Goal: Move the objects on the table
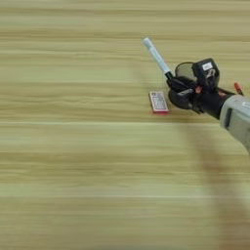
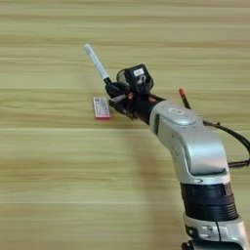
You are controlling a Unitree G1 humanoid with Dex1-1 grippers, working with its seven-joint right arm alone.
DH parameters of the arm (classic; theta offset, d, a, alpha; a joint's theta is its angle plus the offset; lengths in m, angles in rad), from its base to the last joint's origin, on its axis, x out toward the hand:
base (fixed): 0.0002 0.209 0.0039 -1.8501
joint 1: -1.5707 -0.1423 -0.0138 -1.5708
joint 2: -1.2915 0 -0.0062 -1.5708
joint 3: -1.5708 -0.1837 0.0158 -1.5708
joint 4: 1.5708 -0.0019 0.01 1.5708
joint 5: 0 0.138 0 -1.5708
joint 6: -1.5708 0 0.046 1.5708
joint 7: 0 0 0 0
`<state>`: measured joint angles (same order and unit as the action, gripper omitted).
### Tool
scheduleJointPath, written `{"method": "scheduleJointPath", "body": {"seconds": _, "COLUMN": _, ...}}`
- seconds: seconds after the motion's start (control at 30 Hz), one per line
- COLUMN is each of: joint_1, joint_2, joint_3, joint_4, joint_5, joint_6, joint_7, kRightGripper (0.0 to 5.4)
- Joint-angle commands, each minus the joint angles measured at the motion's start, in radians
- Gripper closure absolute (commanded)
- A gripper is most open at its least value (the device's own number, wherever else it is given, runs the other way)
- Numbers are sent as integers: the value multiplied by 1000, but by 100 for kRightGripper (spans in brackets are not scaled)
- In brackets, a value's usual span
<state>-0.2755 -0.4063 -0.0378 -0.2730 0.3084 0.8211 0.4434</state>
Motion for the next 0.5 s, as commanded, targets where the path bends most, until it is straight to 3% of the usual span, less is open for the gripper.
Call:
{"method": "scheduleJointPath", "body": {"seconds": 0.03, "joint_1": -50, "joint_2": 4, "joint_3": 30, "joint_4": -1, "joint_5": -17, "joint_6": -33, "joint_7": -6, "kRightGripper": 471}}
{"method": "scheduleJointPath", "body": {"seconds": 0.27, "joint_1": -55, "joint_2": 38, "joint_3": 98, "joint_4": 81, "joint_5": -44, "joint_6": -43, "joint_7": -4, "kRightGripper": 471}}
{"method": "scheduleJointPath", "body": {"seconds": 0.5, "joint_1": -77, "joint_2": 75, "joint_3": 120, "joint_4": 190, "joint_5": -81, "joint_6": -57, "joint_7": -18, "kRightGripper": 471}}
